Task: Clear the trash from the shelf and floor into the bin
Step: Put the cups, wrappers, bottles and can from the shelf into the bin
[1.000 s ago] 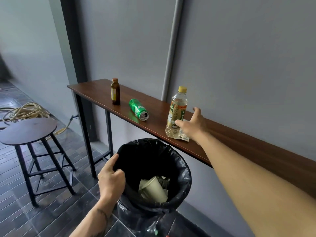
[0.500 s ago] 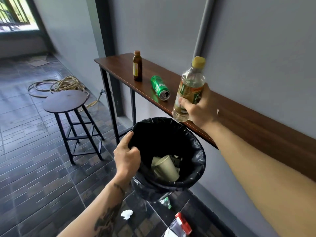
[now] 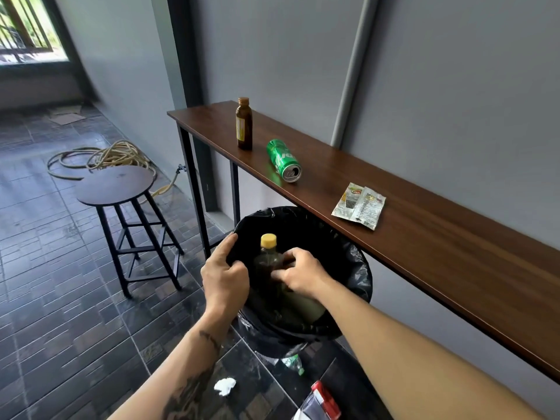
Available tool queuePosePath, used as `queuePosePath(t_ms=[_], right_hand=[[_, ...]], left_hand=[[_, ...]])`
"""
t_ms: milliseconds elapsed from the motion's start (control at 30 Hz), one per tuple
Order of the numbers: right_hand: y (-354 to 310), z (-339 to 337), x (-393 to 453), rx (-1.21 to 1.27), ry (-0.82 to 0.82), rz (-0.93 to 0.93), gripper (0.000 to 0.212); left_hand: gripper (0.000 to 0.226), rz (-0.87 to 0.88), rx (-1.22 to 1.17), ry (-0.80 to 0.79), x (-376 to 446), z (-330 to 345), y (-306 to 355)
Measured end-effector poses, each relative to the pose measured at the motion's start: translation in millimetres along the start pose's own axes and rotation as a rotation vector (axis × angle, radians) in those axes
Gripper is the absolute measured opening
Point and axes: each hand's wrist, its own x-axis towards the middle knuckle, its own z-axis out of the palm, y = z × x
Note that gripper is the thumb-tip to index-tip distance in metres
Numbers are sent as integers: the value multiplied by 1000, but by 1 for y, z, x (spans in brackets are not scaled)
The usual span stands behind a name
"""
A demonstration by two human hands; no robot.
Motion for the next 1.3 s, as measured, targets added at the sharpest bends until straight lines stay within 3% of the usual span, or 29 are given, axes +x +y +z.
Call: queuePosePath(t_ms=[100,233,433,500,600,700,967,1033,1133,1300], right_hand=[[-3,-13,1,12,5,-67,52],[-10,-36,-7,-158,77,-199,48],[-15,-83,-8,-559,415,-503,46],[-12,-99,-2,-741,490,-389,57],[-1,-117,10,-819,377,-106,79],[13,-124,16,-833,320,-45,77],[21,-105,8,-628,506,-571,44],[18,-88,4,-664,463,-692,44],[17,-64,6,-790,254,-761,50],[25,-53,18,-940,-18,-640,59]], left_hand=[[70,-18,31,-12,-5,-1,-4],[69,-35,73,14,-8,-5,-10],[69,-10,117,37,0,-8,-13],[70,-1,127,44,2,-8,-14],[71,-11,126,45,3,-9,-12],[69,-8,126,70,2,-4,-6],[69,-4,73,91,-2,20,-2],[71,-10,59,87,-2,27,0],[72,-16,45,107,-2,36,3],[72,-45,9,187,-3,45,11]])
